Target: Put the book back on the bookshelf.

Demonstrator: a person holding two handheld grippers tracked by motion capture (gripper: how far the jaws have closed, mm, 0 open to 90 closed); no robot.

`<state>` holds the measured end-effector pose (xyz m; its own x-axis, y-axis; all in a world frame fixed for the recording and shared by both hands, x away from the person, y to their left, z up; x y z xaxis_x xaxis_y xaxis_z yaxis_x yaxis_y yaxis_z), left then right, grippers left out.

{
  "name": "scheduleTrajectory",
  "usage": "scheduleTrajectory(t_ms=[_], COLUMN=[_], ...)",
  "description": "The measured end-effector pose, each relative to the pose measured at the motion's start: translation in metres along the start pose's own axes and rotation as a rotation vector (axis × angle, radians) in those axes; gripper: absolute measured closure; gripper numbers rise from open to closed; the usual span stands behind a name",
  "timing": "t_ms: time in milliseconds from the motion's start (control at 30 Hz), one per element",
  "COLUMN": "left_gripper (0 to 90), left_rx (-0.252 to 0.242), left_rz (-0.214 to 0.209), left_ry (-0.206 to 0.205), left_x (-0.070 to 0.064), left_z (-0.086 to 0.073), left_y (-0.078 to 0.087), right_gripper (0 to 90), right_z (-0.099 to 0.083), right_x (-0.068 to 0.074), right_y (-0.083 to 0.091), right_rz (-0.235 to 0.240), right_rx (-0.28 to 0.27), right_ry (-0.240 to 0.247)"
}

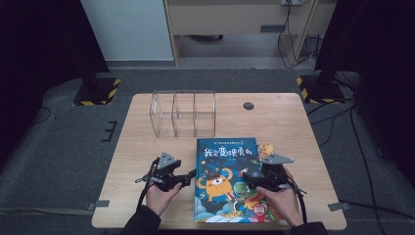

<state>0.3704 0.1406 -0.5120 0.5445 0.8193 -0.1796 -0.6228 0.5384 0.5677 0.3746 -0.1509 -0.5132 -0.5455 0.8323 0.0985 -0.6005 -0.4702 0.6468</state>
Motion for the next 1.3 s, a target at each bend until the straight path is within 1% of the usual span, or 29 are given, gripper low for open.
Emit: scheduleTrajectory(t_ms=[67,133,300,333,433,600,733,833,1067,1133,1167,1200,1233,1300], left_gripper=[25.3,25.1,24.8,24.8,24.4,23.8,23.5,23.3,23.0,22.4,22.2,20.2,20.2,19.7], left_rx=[0.004,0.012,0.032,0.029,0.030,0.029,0.032,0.034,0.039,0.046,0.048,0.048,0.048,0.054], left_rz=[-0.013,-0.018,-0.032,-0.038,-0.051,-0.065,-0.071,-0.076,-0.106,-0.119,-0.122,-0.120,-0.115,-0.120], left_ry=[-0.005,-0.017,-0.027,-0.024,-0.033,-0.023,-0.026,-0.022,-0.002,0.005,0.007,0.007,0.006,0.014], left_x=[-0.002,-0.004,-0.007,-0.008,-0.008,-0.007,-0.007,-0.007,-0.007,-0.007,-0.007,-0.007,-0.007,-0.006], left_z=[-0.001,-0.002,-0.005,-0.005,-0.005,-0.005,-0.006,-0.006,-0.007,-0.008,-0.008,-0.008,-0.008,-0.008], left_y=[-0.002,-0.004,-0.010,-0.011,-0.011,-0.012,-0.012,-0.012,-0.014,-0.015,-0.015,-0.015,-0.015,-0.015], right_gripper=[12.7,12.0,10.8,10.8,9.4,10.3,14.3,13.9,13.4,13.9,14.3,14.4,14.4,14.4], right_z=[-0.001,-0.002,-0.002,-0.002,-0.002,-0.002,-0.001,0.000,0.000,0.000,0.000,0.000,0.000,0.000], right_x=[0.001,0.003,0.004,0.004,0.004,0.004,0.010,0.015,0.016,0.017,0.019,0.020,0.020,0.022], right_y=[-0.002,-0.003,-0.004,-0.004,-0.004,-0.004,-0.005,-0.007,-0.007,-0.007,-0.007,-0.008,-0.008,-0.008], right_rz=[0.011,0.031,0.032,0.032,0.034,0.034,0.060,0.064,0.065,0.072,0.080,0.085,0.085,0.088], right_rx=[0.007,0.009,0.011,0.011,0.013,0.013,0.005,0.008,0.010,0.010,0.013,0.010,0.010,0.013], right_ry=[0.005,-0.002,-0.003,-0.003,0.008,0.012,0.024,0.030,0.037,0.037,0.047,0.055,0.055,0.054])
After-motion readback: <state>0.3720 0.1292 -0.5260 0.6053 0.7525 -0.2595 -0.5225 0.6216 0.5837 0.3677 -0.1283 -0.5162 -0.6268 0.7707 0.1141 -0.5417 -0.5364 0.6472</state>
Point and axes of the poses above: each handheld gripper's, and its own axes: y roughly backward along the jaws, z roughly out of its top, x roughly to its left, the point moved 5 cm from there along -y, roughly forward along the jaws, and after that the axes turned 1 degree about z, right-handed, at the moved point
